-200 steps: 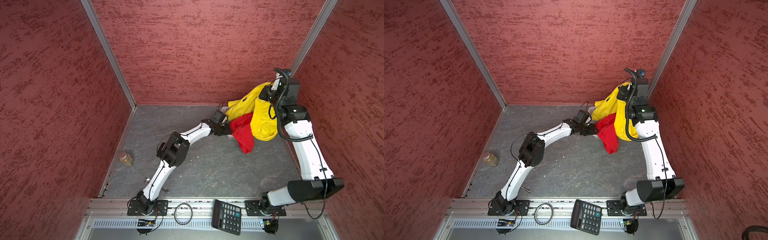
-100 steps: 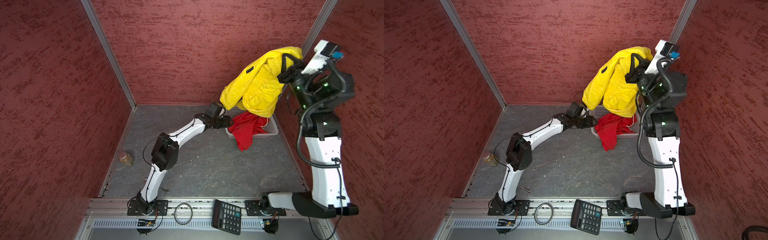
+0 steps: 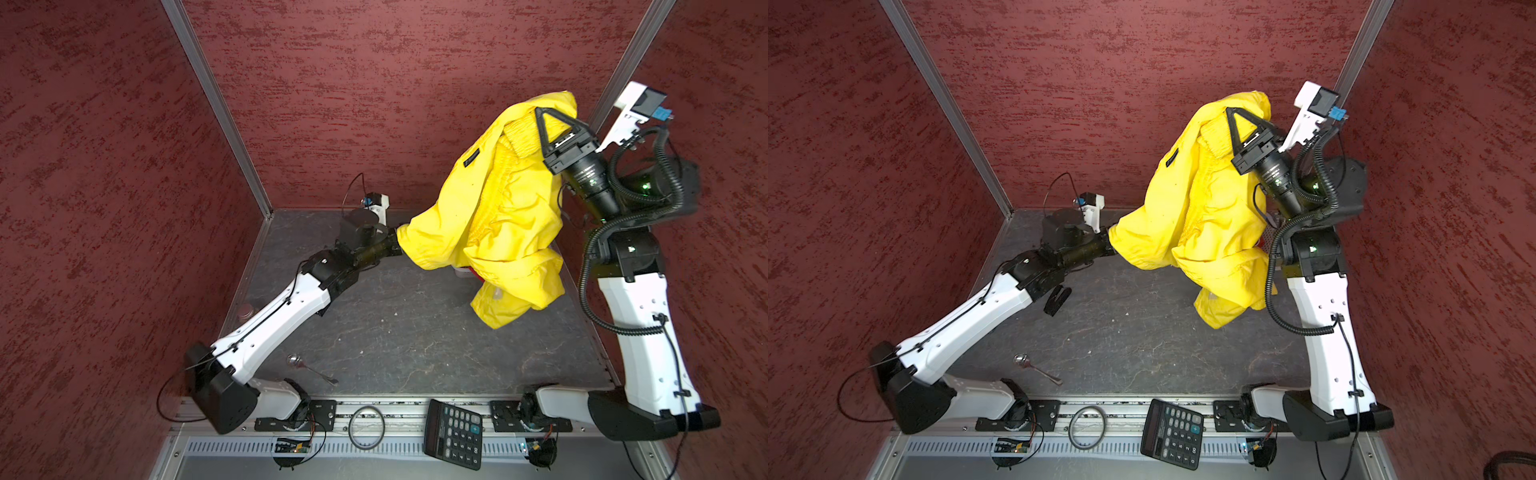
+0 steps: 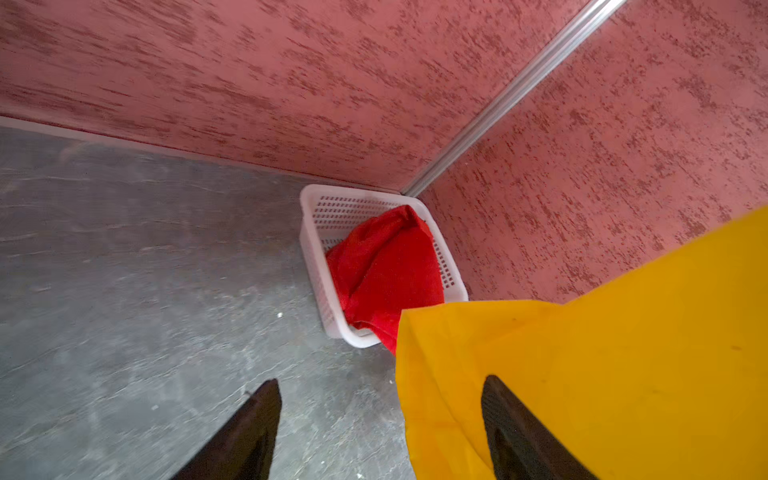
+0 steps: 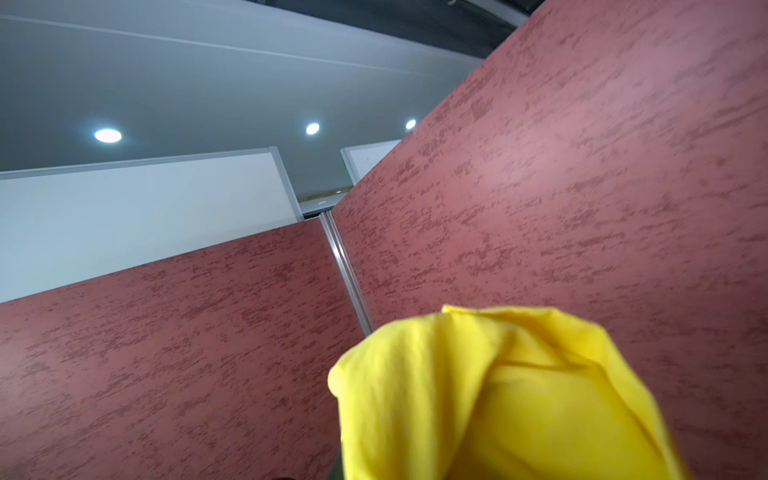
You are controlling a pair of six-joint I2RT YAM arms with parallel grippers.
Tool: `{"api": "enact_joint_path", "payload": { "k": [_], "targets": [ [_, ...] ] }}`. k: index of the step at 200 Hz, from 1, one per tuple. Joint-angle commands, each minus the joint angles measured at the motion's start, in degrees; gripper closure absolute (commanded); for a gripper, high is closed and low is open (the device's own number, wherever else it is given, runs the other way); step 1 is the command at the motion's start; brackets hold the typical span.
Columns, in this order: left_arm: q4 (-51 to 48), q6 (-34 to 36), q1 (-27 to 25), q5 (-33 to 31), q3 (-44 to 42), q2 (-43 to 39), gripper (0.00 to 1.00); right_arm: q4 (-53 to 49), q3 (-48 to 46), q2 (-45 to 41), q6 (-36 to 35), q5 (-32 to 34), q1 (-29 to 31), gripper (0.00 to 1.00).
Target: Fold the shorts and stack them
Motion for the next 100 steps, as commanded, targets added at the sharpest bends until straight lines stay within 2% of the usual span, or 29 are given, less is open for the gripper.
{"api": "enact_joint_path", "payload": {
  "k": [1,15,33,54,82,100],
  "targets": [
    [-4.8,0.8,1.2,-9.5,-3.2,-8.6,0.18,-0.2,-1.6,-0.4,0.0,0.2,6.9,1.00],
    [-7.3,1.8,2.3,-13.9,-4.7,-14.6,0.14,-2.1,-4.3,0.1,-2.4,2.9,12.3,1.00],
    [-9.1,2.0,4.1,-15.9,-6.0,-20.4,0.13,-5.3,-6.3,2.2,-5.5,6.8,18.9,1.00],
    [-9.6,1.0,5.1,-16.0,-7.8,-23.7,0.12,-13.2,-1.1,8.2,-9.8,9.5,24.6,1.00],
    [-8.7,0.1,5.0,-12.8,-8.0,-22.7,0.08,-24.4,9.2,14.7,-14.5,12.3,27.0,0.92],
    [-7.6,-0.1,4.7,-10.6,-7.1,-20.7,0.06,-28.7,9.3,15.0,-17.8,19.3,27.0,0.92]
  ]
}}
